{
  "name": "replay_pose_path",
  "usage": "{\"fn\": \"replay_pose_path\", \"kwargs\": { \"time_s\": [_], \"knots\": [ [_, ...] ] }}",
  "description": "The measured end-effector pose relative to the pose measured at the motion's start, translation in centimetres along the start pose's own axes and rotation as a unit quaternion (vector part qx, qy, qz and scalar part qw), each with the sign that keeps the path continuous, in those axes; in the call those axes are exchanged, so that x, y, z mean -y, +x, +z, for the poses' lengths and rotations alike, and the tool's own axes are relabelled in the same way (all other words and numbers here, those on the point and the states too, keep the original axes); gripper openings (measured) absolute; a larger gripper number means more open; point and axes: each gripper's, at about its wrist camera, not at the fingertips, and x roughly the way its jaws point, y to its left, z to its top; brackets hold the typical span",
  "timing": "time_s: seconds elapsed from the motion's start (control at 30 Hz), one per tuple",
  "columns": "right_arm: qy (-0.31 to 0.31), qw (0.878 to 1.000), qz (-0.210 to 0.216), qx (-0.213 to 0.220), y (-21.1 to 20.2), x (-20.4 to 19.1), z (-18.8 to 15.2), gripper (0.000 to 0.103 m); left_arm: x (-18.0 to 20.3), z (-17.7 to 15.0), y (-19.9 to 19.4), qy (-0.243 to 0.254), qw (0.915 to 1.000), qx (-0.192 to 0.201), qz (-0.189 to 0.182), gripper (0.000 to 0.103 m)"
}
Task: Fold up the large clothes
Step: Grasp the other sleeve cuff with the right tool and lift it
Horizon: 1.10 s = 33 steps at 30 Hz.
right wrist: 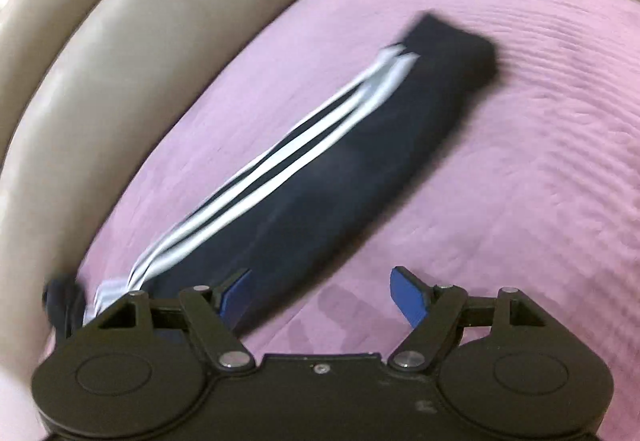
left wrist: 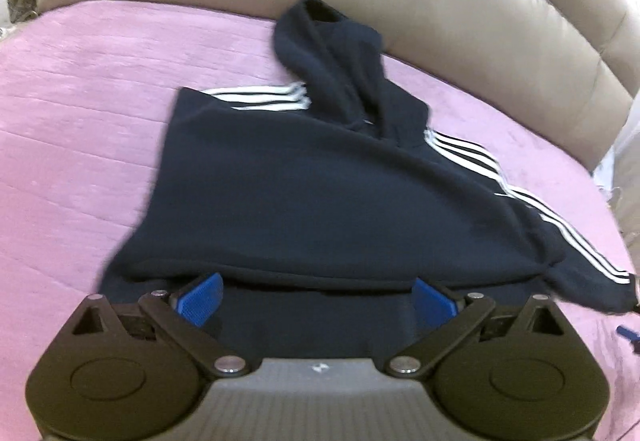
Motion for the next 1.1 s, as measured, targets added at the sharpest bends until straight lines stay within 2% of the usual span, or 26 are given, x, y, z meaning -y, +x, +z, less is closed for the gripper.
{"fn": "replay_pose_path", "kwargs": {
  "time_s": [0.1, 0.2, 0.3, 0.43, 0.5, 0.53, 0.57, 0.63, 0.73, 0.83, 0.93, 1.03, 1.1],
  "knots": [
    [0.037, 0.998, 0.040, 0.043, 1.6, 2.1, 1.5, 0.088, 1.3, -0.3, 1.0, -0.004, 0.9998, -0.001, -0.020, 0.102],
    [0.072, 0.992, 0.056, 0.091, 3.3, 3.0, 2.9, 0.088, 1.9, -0.7, 2.2, -0.021, 0.9990, -0.003, -0.038, 0.102],
    [0.090, 0.987, 0.043, 0.128, 4.6, 3.0, 4.7, 0.088, 2.3, -0.9, 3.1, -0.026, 0.9988, -0.015, -0.039, 0.102],
    [0.092, 0.986, 0.019, 0.135, 5.8, 1.5, 6.2, 0.089, 2.3, -1.0, 4.0, -0.022, 0.9990, -0.023, -0.033, 0.102],
    [0.098, 0.985, 0.009, 0.141, 5.6, 1.7, 6.7, 0.069, 2.1, -1.2, 3.8, -0.024, 0.9988, -0.024, -0.034, 0.102],
    [0.101, 0.984, 0.006, 0.147, 5.2, 2.2, 7.1, 0.036, 2.0, -1.3, 3.8, -0.026, 0.9988, -0.024, -0.034, 0.102],
    [0.108, 0.982, 0.002, 0.157, 4.9, 2.1, 7.0, 0.014, 1.9, -1.5, 3.6, -0.028, 0.9988, -0.025, -0.033, 0.102],
    [0.121, 0.975, 0.021, 0.184, 3.7, 2.0, 6.8, 0.012, 1.7, -1.7, 3.3, -0.032, 0.9986, -0.027, -0.033, 0.102],
    [0.106, 0.971, 0.044, 0.209, 1.5, 0.5, 7.6, 0.011, 1.6, -1.7, 2.7, -0.032, 0.9986, -0.028, -0.032, 0.102],
    [0.097, 0.963, 0.109, 0.227, -1.4, -2.3, 9.4, 0.010, 1.7, -1.4, 1.8, -0.023, 0.9989, -0.024, -0.032, 0.102],
    [0.044, 0.953, 0.175, 0.245, -4.7, -7.4, 10.5, 0.010, 1.7, -1.2, 0.7, -0.016, 0.9993, -0.015, -0.030, 0.102],
    [0.002, 0.931, 0.261, 0.256, -8.0, -14.0, 10.0, 0.010, 1.2, -1.2, -0.4, -0.022, 0.9990, -0.005, -0.040, 0.102],
    [-0.026, 0.911, 0.325, 0.251, -9.9, -19.3, 8.6, 0.010, 0.8, -1.3, -1.0, -0.029, 0.9986, 0.001, -0.045, 0.102]
  ]
}}
